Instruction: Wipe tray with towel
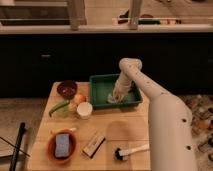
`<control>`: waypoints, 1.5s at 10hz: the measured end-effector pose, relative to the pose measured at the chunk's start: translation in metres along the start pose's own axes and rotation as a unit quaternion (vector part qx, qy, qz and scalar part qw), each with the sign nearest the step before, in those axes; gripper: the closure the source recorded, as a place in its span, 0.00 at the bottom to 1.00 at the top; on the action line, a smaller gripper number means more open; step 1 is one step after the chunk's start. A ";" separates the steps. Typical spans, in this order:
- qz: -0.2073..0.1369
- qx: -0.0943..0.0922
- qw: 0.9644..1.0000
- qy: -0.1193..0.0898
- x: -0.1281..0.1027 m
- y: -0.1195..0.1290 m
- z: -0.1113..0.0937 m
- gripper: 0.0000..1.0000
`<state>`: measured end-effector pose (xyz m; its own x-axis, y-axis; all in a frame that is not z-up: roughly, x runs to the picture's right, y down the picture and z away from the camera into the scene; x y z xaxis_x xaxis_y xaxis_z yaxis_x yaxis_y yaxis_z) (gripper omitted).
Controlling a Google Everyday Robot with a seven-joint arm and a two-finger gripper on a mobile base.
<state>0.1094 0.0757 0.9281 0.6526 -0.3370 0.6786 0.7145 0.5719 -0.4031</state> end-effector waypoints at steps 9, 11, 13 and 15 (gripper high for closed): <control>-0.002 0.060 0.998 0.036 0.009 -0.044 -0.014 0.99; -0.045 0.036 0.998 0.010 -0.017 -0.042 -0.001 0.99; -0.070 0.012 0.997 -0.004 -0.034 -0.027 0.006 0.99; -0.063 0.001 0.998 -0.005 -0.030 -0.014 0.006 0.99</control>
<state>0.0781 0.0819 0.9171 0.5556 -0.3977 0.7302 0.7896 0.5275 -0.3135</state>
